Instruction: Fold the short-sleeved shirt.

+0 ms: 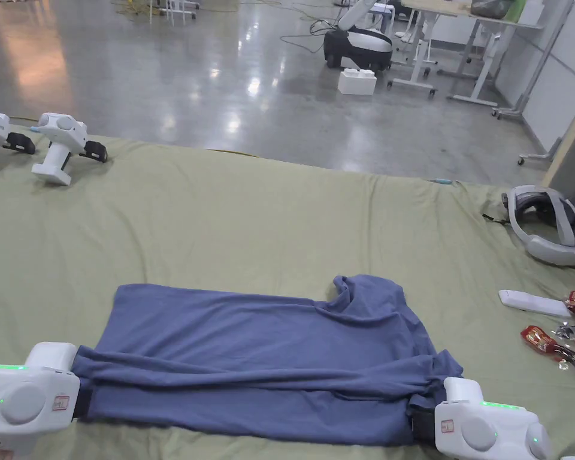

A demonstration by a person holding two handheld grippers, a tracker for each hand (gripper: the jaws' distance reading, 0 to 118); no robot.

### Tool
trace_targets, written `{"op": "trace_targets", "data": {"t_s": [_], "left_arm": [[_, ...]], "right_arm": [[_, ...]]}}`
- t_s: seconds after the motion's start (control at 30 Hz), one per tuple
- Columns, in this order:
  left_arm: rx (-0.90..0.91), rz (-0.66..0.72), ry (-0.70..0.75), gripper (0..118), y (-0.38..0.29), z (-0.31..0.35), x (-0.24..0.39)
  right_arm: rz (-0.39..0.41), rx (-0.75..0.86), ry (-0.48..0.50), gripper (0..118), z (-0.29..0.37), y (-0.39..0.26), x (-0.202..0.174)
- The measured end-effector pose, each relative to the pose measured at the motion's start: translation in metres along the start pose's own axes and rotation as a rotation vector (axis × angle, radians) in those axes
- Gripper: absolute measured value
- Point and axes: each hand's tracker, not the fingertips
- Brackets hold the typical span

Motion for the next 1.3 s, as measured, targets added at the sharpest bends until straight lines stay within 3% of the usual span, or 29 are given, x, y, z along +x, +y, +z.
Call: {"op": "trace_targets", "data": {"t_s": [0.03,0.1,0.17,0.37,0.47,0.63,0.7,0.8,0.83,0.9,0.97,1.07,1.1,1.3], "left_arm": [[0.001,0.001,0.001,8,0.001,-0.001,0.000],[0.001,0.002,0.001,8,0.001,-0.001,0.000],[0.006,0.005,0.001,8,0.000,-0.003,-0.001],[0.045,0.009,-0.009,7,0.004,0.012,-0.008],[0.073,0.026,-0.049,7,0.008,0.027,-0.012],[0.126,0.054,-0.109,7,-0.015,0.036,-0.011],[0.141,0.061,-0.114,7,-0.003,0.069,-0.021],[0.155,0.085,-0.136,7,-0.038,0.100,-0.018],[0.150,0.112,-0.154,7,-0.020,0.092,-0.029],[0.126,0.149,-0.174,7,-0.054,0.104,-0.022],[0.117,0.166,-0.164,7,-0.043,0.100,-0.063],[0.081,0.179,-0.157,7,-0.100,0.115,-0.075],[0.072,0.178,-0.155,7,-0.053,0.101,-0.065],[-0.036,0.191,-0.129,7,-0.075,0.078,-0.033]], "right_arm": [[0.012,0.001,-0.001,55,0.001,-0.001,-0.002],[0.056,0.011,0.008,14,0.001,-0.002,-0.007],[0.092,0.011,0.000,10,0.000,-0.004,-0.013],[0.050,0.052,0.010,8,0.030,-0.002,-0.006],[0.114,0.101,-0.010,8,0.052,-0.001,-0.004],[0.150,0.150,-0.005,8,0.096,0.000,0.005],[0.170,0.184,-0.012,8,0.113,-0.002,0.005],[0.181,0.193,-0.017,8,0.134,-0.009,0.007],[0.183,0.190,-0.016,8,0.139,-0.013,0.008],[0.187,0.181,-0.011,8,0.147,-0.025,0.010],[0.202,0.161,-0.018,8,0.152,-0.040,0.009],[0.207,0.119,0.008,8,0.156,-0.070,0.008],[0.214,0.107,0.009,8,0.156,-0.080,0.007],[0.217,0.013,0.002,8,0.137,-0.125,0.002]]}}
